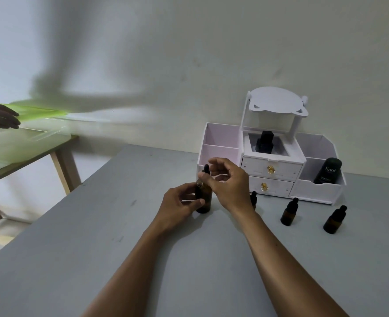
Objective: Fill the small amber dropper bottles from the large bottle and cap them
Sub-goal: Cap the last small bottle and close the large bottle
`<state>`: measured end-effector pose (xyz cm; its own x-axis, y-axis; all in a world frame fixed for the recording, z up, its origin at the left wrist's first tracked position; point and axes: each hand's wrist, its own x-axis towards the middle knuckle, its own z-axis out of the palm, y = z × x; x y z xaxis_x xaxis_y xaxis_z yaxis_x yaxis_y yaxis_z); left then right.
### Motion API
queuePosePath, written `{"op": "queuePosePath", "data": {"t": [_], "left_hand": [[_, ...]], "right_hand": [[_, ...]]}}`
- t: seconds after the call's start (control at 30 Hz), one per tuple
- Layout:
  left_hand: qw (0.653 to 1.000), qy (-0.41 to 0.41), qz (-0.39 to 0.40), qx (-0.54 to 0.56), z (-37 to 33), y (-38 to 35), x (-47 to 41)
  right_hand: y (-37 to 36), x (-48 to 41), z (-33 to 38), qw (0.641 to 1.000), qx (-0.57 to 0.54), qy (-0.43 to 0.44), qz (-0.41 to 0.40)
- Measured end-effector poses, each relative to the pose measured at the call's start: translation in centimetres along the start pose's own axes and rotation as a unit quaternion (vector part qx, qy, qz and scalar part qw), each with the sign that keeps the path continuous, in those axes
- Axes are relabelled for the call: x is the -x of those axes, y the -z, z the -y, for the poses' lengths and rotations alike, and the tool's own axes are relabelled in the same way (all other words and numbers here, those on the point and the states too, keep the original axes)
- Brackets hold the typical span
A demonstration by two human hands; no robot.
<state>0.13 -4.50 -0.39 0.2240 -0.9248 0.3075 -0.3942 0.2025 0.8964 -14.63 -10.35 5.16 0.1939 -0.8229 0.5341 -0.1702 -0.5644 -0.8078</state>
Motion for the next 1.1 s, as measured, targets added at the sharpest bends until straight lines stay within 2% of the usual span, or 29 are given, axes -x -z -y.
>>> {"op": "queuePosePath", "data": {"t": [0.33,0.53,0.67,0.87,1.1], "left_hand": [[1.0,0.0,0.009,0.019,-0.16,0.15,0.14],[1.0,0.005,0.007,0.029,-0.19,0.13,0.07],[0.999,0.009,0.009,0.038,-0.1,0.07,0.1],[0.999,0.004,0.007,0.031,-0.01,0.06,-0.06],[1.0,0.001,0.002,0.025,0.06,0.01,-0.1]], "right_hand": [[-0.17,0.2,0.09,0.999,-0.03,-0.012,0.0],[-0.26,0.07,-0.02,1.0,-0.002,-0.004,-0.011],[-0.25,0.33,0.09,0.999,-0.033,-0.02,0.012],[-0.28,0.07,0.07,1.0,0.007,-0.009,-0.005],[0.1,0.16,-0.16,0.999,-0.023,-0.028,0.007]]}}
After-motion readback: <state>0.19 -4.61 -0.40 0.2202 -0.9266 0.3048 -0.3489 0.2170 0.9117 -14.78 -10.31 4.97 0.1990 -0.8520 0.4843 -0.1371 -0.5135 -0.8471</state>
